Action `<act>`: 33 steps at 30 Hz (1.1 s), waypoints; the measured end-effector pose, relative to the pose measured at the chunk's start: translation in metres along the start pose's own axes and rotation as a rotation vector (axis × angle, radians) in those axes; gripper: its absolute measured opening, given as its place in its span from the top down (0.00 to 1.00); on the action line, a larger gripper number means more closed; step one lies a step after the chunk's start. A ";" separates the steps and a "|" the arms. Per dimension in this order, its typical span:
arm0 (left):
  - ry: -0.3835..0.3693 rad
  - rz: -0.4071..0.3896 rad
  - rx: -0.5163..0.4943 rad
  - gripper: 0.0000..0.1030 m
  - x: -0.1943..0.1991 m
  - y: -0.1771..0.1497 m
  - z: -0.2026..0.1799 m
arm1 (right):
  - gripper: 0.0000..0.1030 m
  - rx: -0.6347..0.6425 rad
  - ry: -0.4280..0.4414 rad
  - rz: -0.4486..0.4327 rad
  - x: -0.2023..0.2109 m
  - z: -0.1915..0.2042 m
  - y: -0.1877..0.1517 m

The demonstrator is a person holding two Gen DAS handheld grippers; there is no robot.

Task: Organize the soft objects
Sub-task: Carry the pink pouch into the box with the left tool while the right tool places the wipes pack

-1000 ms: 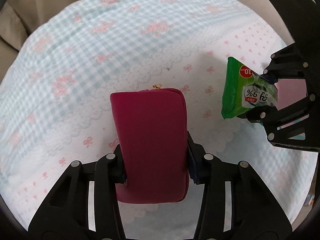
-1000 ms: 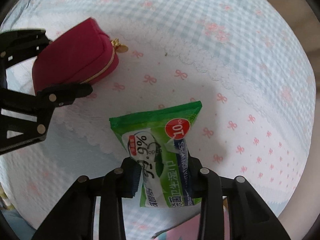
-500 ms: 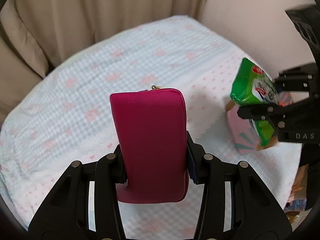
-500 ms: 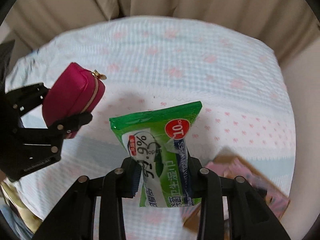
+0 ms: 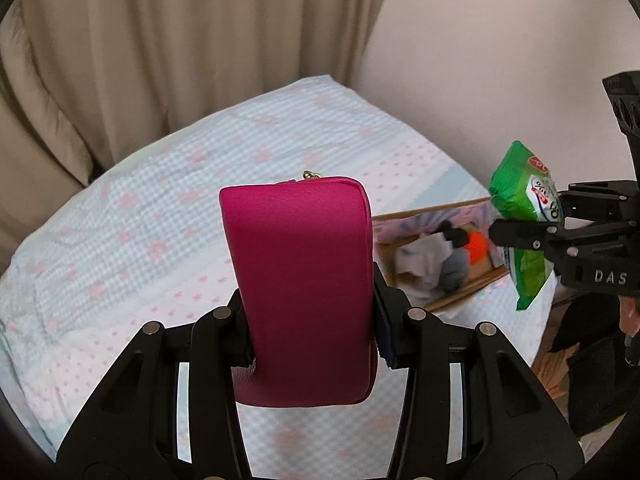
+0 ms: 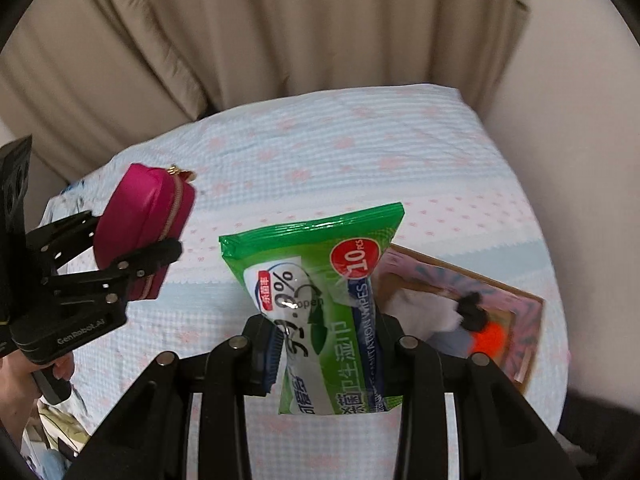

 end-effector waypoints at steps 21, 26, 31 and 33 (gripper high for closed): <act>-0.051 0.154 0.058 0.61 -0.153 0.071 -0.168 | 0.69 -0.247 -0.055 0.139 -0.046 -0.242 -0.012; -0.058 0.224 0.078 0.61 -0.205 0.061 -0.180 | 0.69 -0.296 -0.038 0.204 -0.091 -0.273 -0.010; -0.082 0.292 0.080 0.61 -0.248 0.052 -0.189 | 0.69 -0.341 -0.041 0.249 -0.119 -0.291 -0.012; -0.091 0.306 0.070 0.61 -0.258 0.051 -0.195 | 0.69 -0.360 -0.033 0.259 -0.126 -0.297 -0.011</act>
Point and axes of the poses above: each gripper's, at about its wrist camera, not at the fingertips, and x roughly against the way its jaws point, z to its left, y to its top, the point moved 1 cm from there along -x, roughly the way its jaws point, and after that the axes turned 12 degrees about -x, right-handed, at the moved point
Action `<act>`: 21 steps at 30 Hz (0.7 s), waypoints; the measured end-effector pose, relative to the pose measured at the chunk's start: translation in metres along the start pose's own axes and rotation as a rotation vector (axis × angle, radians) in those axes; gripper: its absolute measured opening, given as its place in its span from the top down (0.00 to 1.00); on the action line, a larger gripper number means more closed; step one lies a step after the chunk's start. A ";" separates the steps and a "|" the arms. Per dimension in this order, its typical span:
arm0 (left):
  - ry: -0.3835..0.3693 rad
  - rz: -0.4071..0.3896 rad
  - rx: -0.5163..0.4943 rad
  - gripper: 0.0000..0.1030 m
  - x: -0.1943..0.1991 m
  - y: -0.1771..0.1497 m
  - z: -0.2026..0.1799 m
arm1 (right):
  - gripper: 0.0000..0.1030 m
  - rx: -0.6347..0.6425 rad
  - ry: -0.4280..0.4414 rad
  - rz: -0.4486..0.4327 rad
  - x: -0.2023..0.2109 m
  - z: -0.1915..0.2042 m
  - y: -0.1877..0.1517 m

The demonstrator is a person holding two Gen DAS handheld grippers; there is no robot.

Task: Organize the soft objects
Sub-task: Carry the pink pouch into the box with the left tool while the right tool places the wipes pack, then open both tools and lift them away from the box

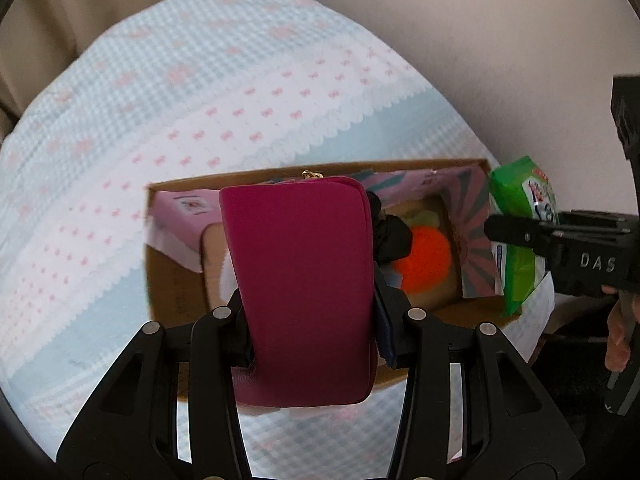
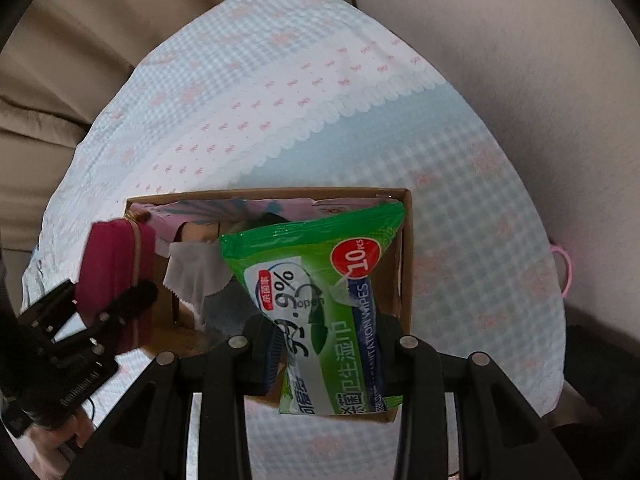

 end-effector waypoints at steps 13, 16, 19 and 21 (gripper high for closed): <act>0.041 0.036 -0.013 0.00 -0.002 -0.004 0.003 | 0.02 0.012 -0.006 -0.032 -0.007 0.000 0.016; 0.045 0.032 -0.002 0.00 0.003 -0.005 0.006 | 0.02 0.023 0.007 -0.049 -0.004 0.003 0.013; 0.047 0.019 0.007 0.00 0.012 -0.006 0.010 | 0.02 0.032 0.010 -0.052 -0.002 0.007 0.012; 0.043 0.010 0.012 0.00 0.018 -0.007 0.013 | 0.02 0.034 0.009 -0.056 0.001 0.011 0.011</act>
Point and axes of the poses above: each gripper's, at about its wrist camera, not at the fingertips, and x roughly against the way its jaws point, z to its left, y to its top, the point moved 1 cm from there along -x, roughly the way its jaws point, and after that the axes turned 12 degrees about -x, right-handed, at the moved point
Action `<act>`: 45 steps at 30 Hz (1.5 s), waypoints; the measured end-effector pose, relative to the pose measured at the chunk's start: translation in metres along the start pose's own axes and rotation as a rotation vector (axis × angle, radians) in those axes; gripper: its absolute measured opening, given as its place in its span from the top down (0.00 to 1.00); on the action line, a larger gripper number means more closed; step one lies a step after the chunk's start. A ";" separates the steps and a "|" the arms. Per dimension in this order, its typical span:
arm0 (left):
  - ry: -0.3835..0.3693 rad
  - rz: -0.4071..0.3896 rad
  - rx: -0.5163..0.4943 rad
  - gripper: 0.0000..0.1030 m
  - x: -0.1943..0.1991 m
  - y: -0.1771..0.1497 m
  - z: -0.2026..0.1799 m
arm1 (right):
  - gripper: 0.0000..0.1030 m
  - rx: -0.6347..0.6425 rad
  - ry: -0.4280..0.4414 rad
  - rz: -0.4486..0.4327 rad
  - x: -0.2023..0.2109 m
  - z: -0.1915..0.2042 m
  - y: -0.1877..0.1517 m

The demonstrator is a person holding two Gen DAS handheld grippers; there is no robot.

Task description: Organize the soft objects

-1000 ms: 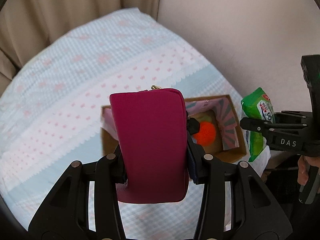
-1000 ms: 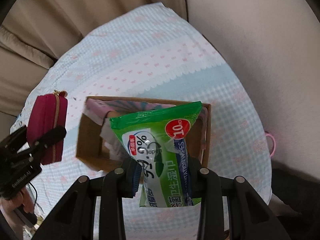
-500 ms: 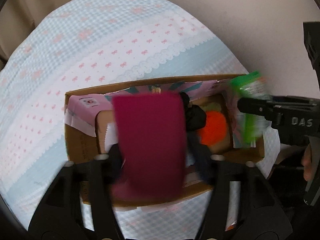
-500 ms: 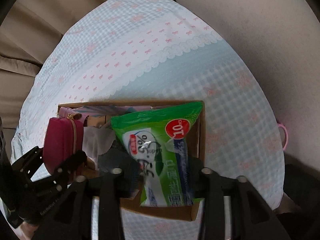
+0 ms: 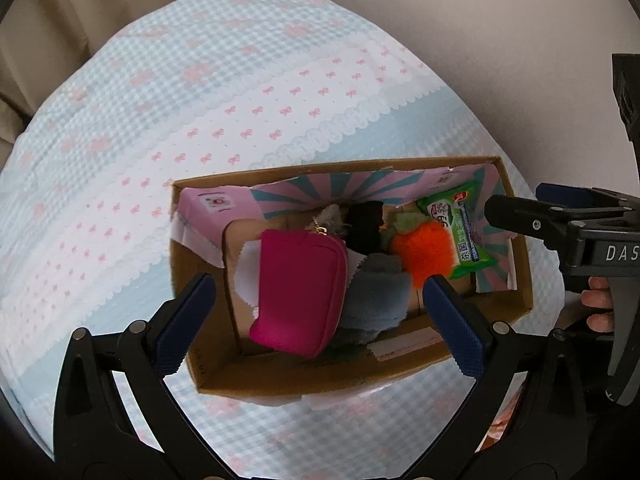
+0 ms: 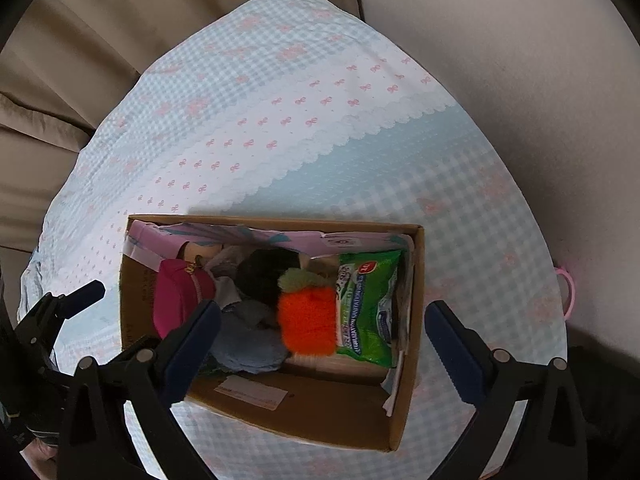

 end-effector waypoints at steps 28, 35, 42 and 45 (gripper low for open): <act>0.099 -0.543 -0.024 0.00 0.337 -0.117 0.027 | 0.01 0.052 -0.051 -0.603 0.278 0.137 -0.170; 0.161 -0.656 -0.014 0.00 0.392 -0.168 0.034 | 0.01 0.073 -0.080 -0.752 0.323 0.155 -0.231; 0.193 -0.728 -0.003 0.00 0.417 -0.202 0.035 | 0.01 0.064 -0.058 -0.829 0.340 0.163 -0.270; 0.203 -0.741 -0.007 0.00 0.422 -0.209 0.033 | 0.01 0.057 -0.047 -0.856 0.344 0.163 -0.278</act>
Point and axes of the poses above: each gripper's, at about its wrist camera, not at the fingertips, and x roughly against the way its jaws point, z to its left, y to its top, the point moved 1 cm from there along -x, roughly the way its jaws point, and after that the axes turned 12 degrees about -x, right-handed, at the moved point
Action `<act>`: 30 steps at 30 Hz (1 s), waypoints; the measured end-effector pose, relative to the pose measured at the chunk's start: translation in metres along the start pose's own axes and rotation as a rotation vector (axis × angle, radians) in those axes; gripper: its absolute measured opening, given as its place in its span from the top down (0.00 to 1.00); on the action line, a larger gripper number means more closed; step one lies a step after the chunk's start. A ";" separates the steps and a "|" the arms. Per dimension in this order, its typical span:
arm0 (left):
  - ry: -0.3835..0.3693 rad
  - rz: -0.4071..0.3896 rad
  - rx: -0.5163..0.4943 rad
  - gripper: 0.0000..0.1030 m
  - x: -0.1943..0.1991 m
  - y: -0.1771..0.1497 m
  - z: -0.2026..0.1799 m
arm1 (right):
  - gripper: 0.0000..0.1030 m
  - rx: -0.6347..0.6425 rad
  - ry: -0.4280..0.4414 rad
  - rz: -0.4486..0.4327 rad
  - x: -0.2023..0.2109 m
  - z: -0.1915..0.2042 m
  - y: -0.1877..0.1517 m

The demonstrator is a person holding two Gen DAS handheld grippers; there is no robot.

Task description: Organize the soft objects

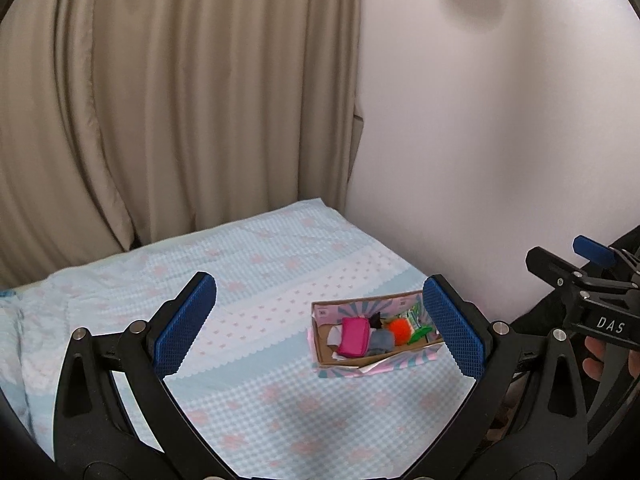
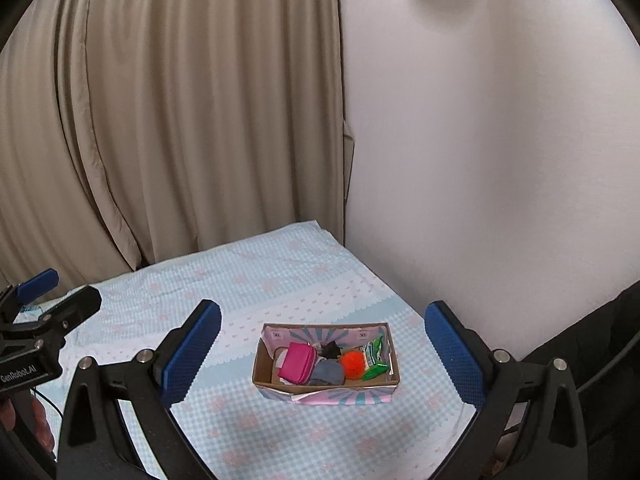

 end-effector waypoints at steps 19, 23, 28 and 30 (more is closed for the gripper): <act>0.036 -0.053 -0.026 0.00 0.021 -0.001 -0.010 | 0.01 -0.012 -0.002 -0.055 0.028 0.002 -0.002; 0.035 -0.055 -0.025 0.00 0.021 -0.002 -0.010 | 0.01 -0.014 0.001 -0.058 0.025 0.002 -0.001; 0.041 -0.054 -0.028 0.00 0.021 -0.002 -0.010 | 0.01 -0.016 0.003 -0.060 0.024 0.001 -0.001; 0.045 -0.053 -0.031 0.00 0.021 -0.002 -0.011 | 0.01 -0.016 0.003 -0.059 0.024 0.000 -0.001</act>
Point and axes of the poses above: each gripper's, at about its wrist camera, not at the fingertips, and x roughly against the way its jaws point, z to its left, y to its top, the point moved 1 cm from there along -x, roughly the way its jaws point, and after that the axes turned 12 degrees about -x, right-handed, at the moved point
